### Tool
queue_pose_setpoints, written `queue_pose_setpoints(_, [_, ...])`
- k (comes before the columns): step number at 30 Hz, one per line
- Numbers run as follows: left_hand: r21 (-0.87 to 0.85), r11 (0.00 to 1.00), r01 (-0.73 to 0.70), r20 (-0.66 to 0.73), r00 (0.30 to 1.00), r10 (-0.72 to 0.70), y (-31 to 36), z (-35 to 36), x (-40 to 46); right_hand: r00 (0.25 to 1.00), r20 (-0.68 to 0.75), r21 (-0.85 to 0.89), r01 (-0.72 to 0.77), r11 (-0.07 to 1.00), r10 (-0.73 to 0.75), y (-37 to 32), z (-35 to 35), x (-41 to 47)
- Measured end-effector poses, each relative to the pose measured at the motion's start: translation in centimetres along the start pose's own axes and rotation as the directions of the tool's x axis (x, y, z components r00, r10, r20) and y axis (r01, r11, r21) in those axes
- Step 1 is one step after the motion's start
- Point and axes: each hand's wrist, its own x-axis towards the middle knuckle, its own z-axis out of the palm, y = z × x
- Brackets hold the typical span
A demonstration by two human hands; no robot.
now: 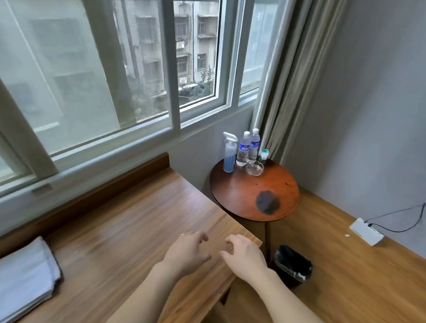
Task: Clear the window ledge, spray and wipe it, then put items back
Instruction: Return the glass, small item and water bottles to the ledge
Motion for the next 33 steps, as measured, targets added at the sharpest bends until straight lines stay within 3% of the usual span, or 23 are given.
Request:
queue_pose_setpoints(18, [-0.010,0.997,-0.072,0.056,0.996,0.073,6.5,1.4,18.8,0.996,-0.030,0.000,-0.087,0.996,0.087,8.5,-8.3,14.0])
queue_pose_setpoints(33, [-0.104,0.975,0.196,-0.008,0.980,-0.198,15.5,6.4,31.2,0.990,0.128,-0.107,0.071,0.992,-0.057,20.2,-16.5,27.6])
